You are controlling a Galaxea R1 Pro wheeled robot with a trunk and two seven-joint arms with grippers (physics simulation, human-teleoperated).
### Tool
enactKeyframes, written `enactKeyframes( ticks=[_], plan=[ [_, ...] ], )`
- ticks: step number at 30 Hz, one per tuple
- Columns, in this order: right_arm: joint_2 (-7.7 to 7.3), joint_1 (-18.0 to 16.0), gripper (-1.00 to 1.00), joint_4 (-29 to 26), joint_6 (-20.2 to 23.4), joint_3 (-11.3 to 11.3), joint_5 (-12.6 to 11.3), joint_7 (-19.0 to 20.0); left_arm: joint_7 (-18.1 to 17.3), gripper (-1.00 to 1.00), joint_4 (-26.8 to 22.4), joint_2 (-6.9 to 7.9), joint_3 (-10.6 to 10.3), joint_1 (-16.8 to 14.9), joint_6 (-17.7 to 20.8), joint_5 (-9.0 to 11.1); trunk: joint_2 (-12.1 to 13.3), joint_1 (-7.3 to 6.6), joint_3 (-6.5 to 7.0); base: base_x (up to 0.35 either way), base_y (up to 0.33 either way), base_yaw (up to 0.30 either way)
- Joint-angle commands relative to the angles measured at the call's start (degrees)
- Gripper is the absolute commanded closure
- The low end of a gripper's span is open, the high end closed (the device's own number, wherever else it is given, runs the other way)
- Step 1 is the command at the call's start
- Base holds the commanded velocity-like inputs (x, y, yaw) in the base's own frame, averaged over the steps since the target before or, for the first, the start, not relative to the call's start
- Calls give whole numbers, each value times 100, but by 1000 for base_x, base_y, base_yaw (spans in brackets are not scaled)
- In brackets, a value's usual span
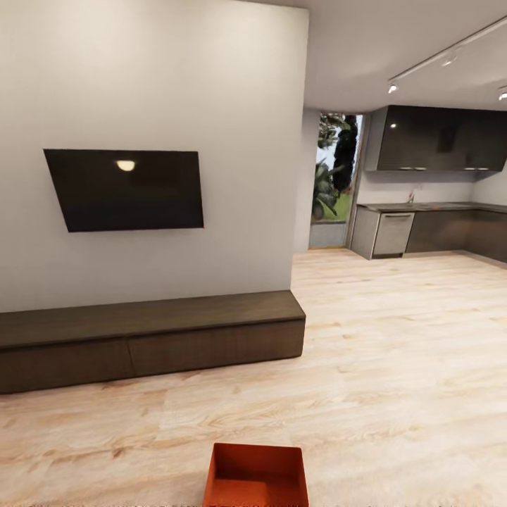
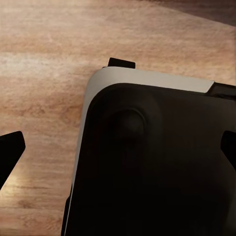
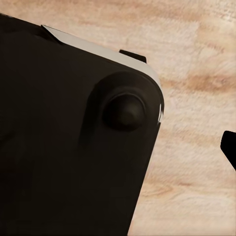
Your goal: Move the two storage containers from the living room to the garage. In the garage, place one container on the floor and stack the other container on top of it (either order is fine).
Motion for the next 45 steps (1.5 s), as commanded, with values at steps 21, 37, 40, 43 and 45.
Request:
enactKeyframes(
  ticks=[21, 37, 40, 43, 45],
  plan=[
    [3, -5, -100, 14, -28, 48, -42, -9, -1, -100, -33, 0, -45, -2, -14, -28, -3, 0, -202, 0, 0, 0],
    [3, -5, -100, 14, -28, 48, -42, -9, -2, -100, -33, 1, -54, -2, -14, -28, -3, 0, -350, 0, 0, 0],
    [-2, -5, -100, 14, -28, 48, -43, -9, -2, -100, -33, 0, -55, -2, -14, -27, -3, 0, -378, 0, 0, 0],
    [-3, -5, -100, 14, -28, 48, -44, -9, -2, -100, -33, 0, -56, -2, -14, -28, -3, 0, -406, 0, 0, 0],
    [-2, -5, -100, 14, -28, 48, -44, -9, -1, -100, -33, 4, -56, -2, -14, -32, -3, 0, -424, 0, 0, 0]
  ],
)
